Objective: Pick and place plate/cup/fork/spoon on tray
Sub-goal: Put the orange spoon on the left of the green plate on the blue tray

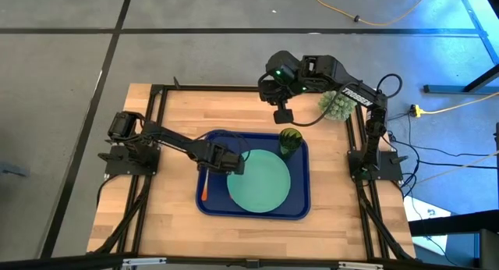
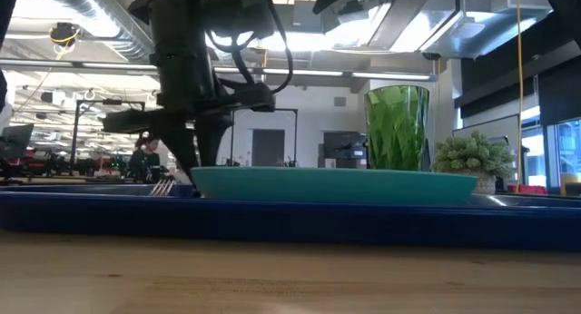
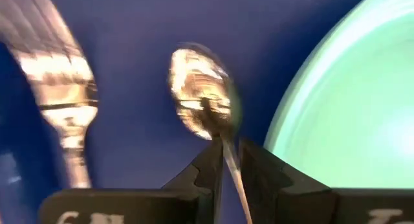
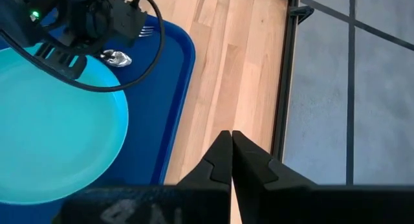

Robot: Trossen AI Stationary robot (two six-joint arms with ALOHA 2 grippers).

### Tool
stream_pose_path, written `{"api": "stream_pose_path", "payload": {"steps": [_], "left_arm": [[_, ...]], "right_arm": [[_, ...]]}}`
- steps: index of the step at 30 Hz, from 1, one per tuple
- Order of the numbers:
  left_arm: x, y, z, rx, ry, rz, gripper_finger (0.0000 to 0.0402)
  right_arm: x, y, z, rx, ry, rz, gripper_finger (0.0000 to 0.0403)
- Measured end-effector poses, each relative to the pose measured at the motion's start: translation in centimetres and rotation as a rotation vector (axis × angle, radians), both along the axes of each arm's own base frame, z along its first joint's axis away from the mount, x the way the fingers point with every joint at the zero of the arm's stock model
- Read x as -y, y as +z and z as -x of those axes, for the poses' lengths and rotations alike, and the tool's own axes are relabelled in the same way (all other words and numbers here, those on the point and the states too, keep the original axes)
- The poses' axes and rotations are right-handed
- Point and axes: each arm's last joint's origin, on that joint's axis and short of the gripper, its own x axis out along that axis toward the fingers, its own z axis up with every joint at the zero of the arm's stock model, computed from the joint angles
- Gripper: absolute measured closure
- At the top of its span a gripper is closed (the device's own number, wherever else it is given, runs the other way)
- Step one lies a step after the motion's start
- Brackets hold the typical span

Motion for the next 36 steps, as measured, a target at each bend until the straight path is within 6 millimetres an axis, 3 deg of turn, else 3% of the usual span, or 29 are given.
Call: {"api": "stream_pose_path", "payload": {"steps": [12, 26, 36], "left_arm": [[0.0, -0.2, -0.7, 0.051, 0.012, 0.000, 0.0356], [0.0, -1.3, -0.1, -0.064, 0.017, 0.047, 0.0356], [0.1, -1.3, 0.5, -0.127, -0.112, 0.059, 0.0357]], "right_arm": [[0.0, -0.1, 0.1, -0.012, 0.018, 0.011, 0.0398], [0.0, -0.1, 0.1, -0.014, 0.021, 0.013, 0.0398], [0.0, -0.1, 0.1, -0.014, 0.021, 0.013, 0.0398]]}}
